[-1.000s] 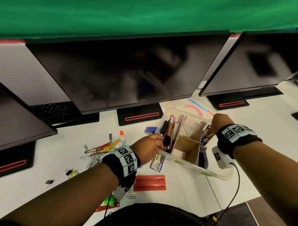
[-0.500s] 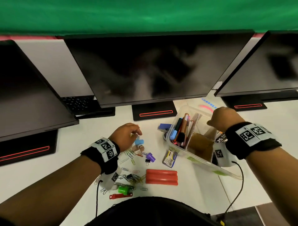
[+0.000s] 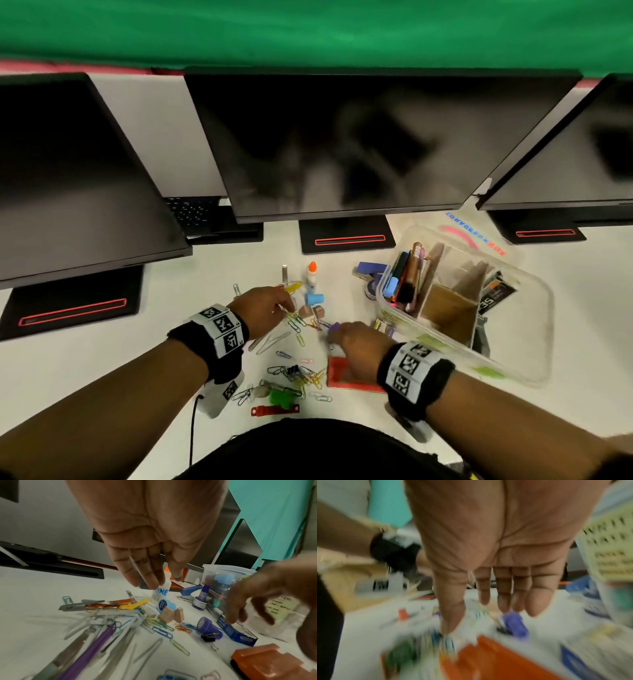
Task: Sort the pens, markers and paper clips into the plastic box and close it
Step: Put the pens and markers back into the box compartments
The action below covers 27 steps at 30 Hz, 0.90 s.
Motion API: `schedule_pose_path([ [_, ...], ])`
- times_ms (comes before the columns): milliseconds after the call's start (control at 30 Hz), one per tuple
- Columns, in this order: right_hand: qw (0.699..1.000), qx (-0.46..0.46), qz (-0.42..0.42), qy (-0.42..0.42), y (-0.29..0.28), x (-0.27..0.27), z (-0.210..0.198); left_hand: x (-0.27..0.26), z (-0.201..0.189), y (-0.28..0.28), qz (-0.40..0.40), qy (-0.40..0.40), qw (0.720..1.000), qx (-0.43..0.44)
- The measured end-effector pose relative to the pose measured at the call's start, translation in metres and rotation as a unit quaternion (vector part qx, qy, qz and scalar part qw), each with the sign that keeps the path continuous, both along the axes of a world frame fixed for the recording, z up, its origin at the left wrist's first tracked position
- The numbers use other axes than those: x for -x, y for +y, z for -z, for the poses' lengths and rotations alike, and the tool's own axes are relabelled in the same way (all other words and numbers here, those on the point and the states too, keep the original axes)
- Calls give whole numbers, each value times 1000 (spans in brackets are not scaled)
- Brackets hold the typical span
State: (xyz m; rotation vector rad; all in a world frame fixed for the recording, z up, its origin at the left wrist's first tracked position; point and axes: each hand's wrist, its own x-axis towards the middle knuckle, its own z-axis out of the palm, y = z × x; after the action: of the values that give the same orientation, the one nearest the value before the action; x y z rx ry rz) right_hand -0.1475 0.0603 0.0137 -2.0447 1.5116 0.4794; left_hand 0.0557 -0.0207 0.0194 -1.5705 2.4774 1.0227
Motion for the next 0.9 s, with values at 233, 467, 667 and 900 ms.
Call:
schedule_pose_path([
  [233,998,20,-53,-12,18,3,27,55,-20,-7,47,37,998,31],
  [467,974,84,123,-170,29,42,-51,112,-38,-3,166,42,979,111],
  [667,878,160,320,-319,45,125,-140,132,-33,1,240,12,964,115],
  [900,862,249,416,-150,34,209,-156,145,-41,9,240,-27,963,122],
])
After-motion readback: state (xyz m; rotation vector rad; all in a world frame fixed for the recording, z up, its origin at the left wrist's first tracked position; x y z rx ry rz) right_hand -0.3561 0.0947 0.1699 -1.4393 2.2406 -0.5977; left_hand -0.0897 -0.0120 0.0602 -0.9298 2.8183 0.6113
